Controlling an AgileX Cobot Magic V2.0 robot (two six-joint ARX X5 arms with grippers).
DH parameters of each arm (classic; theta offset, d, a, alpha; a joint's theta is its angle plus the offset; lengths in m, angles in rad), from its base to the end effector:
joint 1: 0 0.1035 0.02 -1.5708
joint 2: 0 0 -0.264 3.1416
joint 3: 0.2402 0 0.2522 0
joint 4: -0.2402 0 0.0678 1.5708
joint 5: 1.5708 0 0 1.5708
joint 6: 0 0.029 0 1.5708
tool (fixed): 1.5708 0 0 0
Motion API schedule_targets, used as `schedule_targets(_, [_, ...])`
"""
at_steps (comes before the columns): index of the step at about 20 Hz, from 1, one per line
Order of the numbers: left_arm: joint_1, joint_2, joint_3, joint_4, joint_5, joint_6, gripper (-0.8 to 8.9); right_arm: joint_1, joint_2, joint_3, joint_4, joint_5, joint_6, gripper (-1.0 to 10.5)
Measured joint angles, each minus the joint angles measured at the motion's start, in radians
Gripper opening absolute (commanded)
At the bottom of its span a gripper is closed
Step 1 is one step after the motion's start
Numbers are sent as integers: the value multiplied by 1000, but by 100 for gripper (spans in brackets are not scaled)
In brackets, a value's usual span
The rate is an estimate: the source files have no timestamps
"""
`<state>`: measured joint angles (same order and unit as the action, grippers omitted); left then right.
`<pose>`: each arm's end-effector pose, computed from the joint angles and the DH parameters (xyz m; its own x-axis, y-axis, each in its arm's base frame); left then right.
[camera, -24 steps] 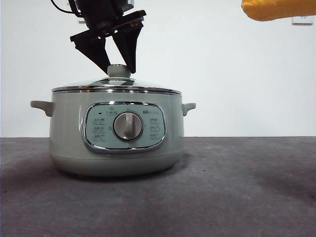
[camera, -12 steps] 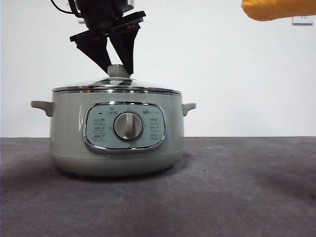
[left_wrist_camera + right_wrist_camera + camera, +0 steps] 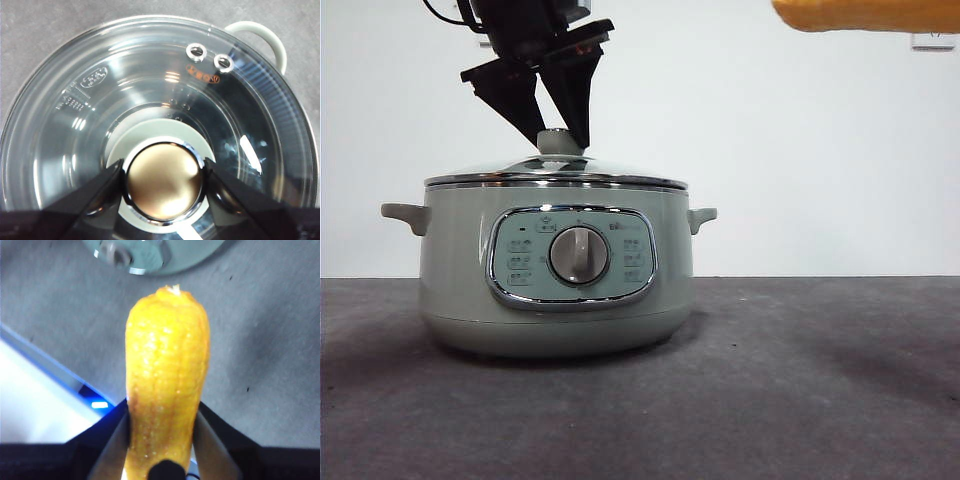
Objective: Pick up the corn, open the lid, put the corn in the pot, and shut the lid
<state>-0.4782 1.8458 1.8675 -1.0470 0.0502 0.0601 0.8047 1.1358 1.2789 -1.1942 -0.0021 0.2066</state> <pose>0.3416 -0.1787 0.3402 0.4370 -0.2830 -0.8538 0.5274 0.8495 -0.0117 0.1322 0.1375 0.3532 0.3428 0.3593 -0.8680 -0.5825 0.8062 0.1037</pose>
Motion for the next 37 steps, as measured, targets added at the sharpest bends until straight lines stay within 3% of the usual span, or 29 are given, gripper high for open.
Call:
schedule_targets(11, [29, -206, -6, -28, -6, 11, -9, 0, 166, 44, 122, -23, 34, -12])
schedule_targets(18, [180, -354, -6, -191, -32, 58, -9, -32, 455, 351, 147, -60, 21, -12])
schedule_targets(27, [397, -411, -6, -225, -32, 97, -9, -76, 902, 813, 196, -99, -50, -12])
schedule_targets(31, [438, -411, -6, -225, -31, 97, -9, -73, 1024, 865, 280, -76, -69, -12])
schedule_targets(37, [447, -411, -6, -217, -23, 97, -9, -70, 1135, 866, 274, -76, -69, -12])
